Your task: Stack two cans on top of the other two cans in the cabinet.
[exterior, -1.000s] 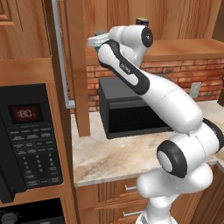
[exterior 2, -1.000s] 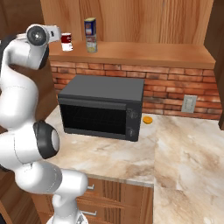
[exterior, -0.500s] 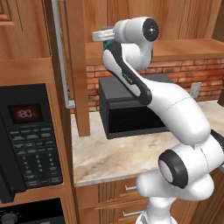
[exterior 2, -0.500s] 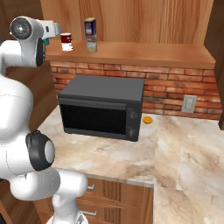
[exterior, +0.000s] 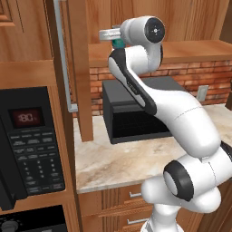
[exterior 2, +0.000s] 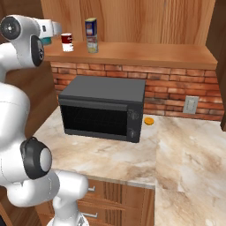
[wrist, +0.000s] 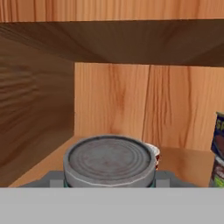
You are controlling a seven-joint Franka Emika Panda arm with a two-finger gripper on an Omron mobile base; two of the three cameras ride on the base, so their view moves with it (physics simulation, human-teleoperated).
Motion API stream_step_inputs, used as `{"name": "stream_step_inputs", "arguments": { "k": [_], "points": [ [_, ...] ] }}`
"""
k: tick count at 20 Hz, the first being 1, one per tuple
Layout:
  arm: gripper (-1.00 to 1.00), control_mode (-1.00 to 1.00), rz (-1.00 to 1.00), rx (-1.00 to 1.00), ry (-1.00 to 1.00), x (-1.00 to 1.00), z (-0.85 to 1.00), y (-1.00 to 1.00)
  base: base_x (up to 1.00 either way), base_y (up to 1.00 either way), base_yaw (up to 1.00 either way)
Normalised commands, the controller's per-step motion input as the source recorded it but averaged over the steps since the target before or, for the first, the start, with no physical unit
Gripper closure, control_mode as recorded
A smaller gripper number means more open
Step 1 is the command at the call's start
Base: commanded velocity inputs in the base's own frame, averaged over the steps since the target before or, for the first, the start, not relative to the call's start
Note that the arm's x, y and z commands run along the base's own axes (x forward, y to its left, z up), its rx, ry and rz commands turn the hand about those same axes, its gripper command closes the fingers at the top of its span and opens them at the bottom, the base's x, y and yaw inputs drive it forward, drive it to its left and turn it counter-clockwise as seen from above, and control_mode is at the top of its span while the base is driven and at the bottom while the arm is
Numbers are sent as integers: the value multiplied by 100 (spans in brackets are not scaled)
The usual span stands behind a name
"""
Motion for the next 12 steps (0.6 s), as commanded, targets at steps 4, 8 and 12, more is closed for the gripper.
{"name": "stream_step_inputs", "arguments": {
  "k": [4,8,12],
  "points": [
    [100,-100,-6,2,0,-3,26,-23,0,0,0],
    [100,-100,0,4,0,0,11,-29,0,0,0],
    [100,-100,0,3,0,0,0,-29,0,0,0]
  ]
}}
